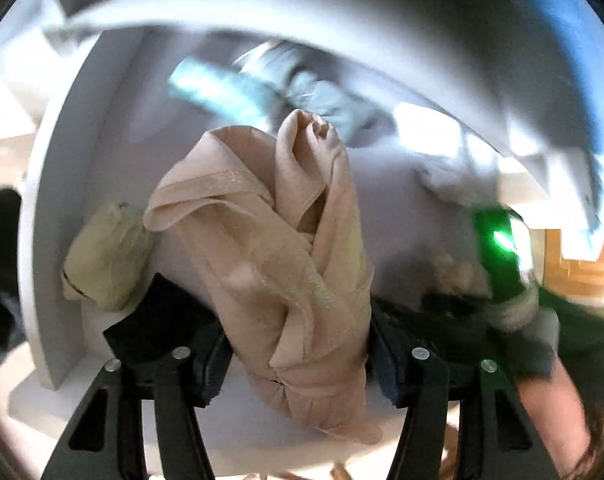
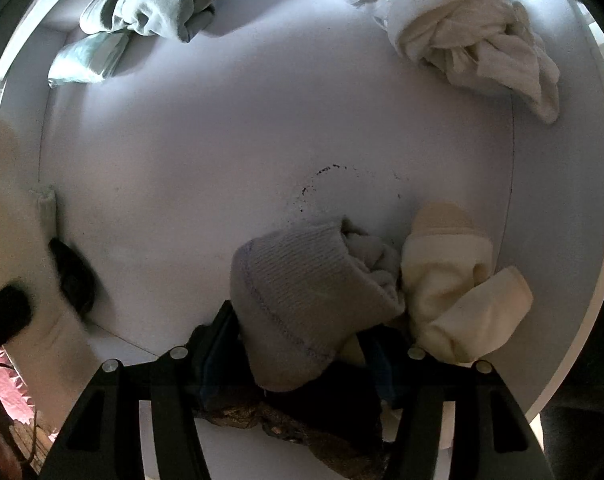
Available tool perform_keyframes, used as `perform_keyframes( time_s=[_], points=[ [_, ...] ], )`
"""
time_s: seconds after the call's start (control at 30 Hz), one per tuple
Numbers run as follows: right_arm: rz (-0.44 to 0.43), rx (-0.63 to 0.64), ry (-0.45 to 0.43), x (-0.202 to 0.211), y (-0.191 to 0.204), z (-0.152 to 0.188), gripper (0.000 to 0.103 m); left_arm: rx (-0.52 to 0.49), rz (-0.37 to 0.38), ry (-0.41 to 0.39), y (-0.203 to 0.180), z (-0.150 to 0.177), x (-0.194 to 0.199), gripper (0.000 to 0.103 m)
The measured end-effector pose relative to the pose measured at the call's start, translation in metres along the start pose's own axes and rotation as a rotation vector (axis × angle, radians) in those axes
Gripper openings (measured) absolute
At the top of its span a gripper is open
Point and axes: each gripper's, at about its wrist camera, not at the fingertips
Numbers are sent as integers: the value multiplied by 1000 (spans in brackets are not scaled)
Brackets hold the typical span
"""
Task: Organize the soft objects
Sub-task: 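Lower the peach garment into the gold tray and open the left tool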
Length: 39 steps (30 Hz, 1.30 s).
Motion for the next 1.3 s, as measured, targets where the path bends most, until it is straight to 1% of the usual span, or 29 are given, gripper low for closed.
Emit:
perform_keyframes(
  time_s=[0.13, 0.2, 0.23, 0.27, 0.33, 0.4, 0.5, 0.63, 0.77, 0.87, 0.97, 1.0, 1.03, 1.13, 1.2, 1.23, 1.3],
  points=[
    [4, 5, -2, 1, 5, 0, 60, -163, 19, -18, -26, 22, 31, 61],
    [4, 4, -3, 1, 7, 0, 60, -229, 35, -35, -39, 31, 47, 61],
    [4, 5, -3, 1, 7, 0, 60, -260, 44, -45, -44, 37, 57, 61],
    [4, 6, -4, 1, 7, 0, 60, -280, 54, -54, -39, 36, 69, 61],
    [3, 5, -7, 2, 10, 1, 60, -323, 79, -78, -48, 45, 91, 61],
    [3, 2, -15, 3, 10, 1, 58, -352, 97, -100, -63, 42, 107, 61],
    [-11, -12, -22, 5, 11, 2, 56, -388, 130, -156, -77, 39, 143, 61],
    [-22, -15, -35, 8, 13, 4, 55, -386, 180, -218, -84, 28, 183, 61],
    [-47, -27, -42, 11, 14, 5, 55, -371, 203, -269, -86, 4, 215, 61],
    [-54, -34, -38, 10, 14, 6, 55, -356, 190, -313, -86, -21, 244, 61],
    [-61, -37, -36, 11, 12, 5, 55, -333, 178, -353, -83, -57, 266, 61],
    [-65, -36, -35, 15, 3, -1, 55, -325, 173, -360, -81, -69, 270, 61],
    [-71, -35, -36, 15, 3, -1, 55, -310, 165, -365, -79, -84, 277, 61],
    [-89, -35, -37, 14, -1, 0, 55, -280, 127, -366, -68, -117, 279, 61],
    [-98, -33, -38, 14, -2, 1, 55, -252, 80, -360, -60, -139, 279, 61],
    [-104, -35, -40, 15, -3, 1, 55, -249, 65, -346, -59, -147, 277, 61],
    [-120, -39, -41, 15, -6, 1, 55, -241, 9, -326, -54, -165, 272, 61]
  ],
)
Point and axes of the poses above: each gripper's, at about its wrist camera, not at the fingertips, and x roughly against the way its jaws point, y to its left, z to its underside
